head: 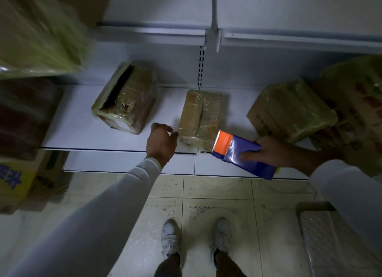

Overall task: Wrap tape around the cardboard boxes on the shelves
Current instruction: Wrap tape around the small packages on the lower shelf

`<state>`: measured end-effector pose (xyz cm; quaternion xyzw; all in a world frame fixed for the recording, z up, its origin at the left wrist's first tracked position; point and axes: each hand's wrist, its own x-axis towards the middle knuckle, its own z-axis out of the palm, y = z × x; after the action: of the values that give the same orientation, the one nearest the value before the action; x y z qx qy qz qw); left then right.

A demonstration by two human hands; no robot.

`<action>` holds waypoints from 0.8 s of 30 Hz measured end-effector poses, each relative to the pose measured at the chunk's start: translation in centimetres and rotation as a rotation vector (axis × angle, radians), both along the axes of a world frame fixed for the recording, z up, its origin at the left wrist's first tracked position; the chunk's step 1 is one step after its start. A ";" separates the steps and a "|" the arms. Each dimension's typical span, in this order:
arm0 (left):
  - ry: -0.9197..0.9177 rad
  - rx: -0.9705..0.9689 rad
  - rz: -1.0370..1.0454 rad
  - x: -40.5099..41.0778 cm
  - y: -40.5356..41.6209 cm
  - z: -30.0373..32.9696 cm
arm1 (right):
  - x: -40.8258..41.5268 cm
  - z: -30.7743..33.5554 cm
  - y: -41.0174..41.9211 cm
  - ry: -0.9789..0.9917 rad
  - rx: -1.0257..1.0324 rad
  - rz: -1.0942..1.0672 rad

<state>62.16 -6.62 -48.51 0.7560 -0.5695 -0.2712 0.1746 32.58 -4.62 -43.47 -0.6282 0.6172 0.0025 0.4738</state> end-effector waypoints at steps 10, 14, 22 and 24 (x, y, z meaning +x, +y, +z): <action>0.227 -0.272 -0.443 0.4 1.6 -0.4 | -0.6 -0.6 0.2 -0.014 0.023 -0.028; 0.126 -0.306 -0.532 1.3 0.8 -1.4 | -0.6 -1.1 0.0 -0.008 0.034 -0.025; -0.139 -0.365 -0.634 1.3 -0.5 -0.2 | -0.3 -1.2 -0.1 -0.014 0.048 -0.042; -0.285 -0.466 -0.679 0.7 -1.0 0.7 | -0.2 -1.3 -0.1 -0.017 0.044 -0.038</action>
<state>62.87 -7.64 -47.83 0.4963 -0.8501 -0.0703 0.1612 32.37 -4.77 -44.72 -0.6060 0.6246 0.0018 0.4925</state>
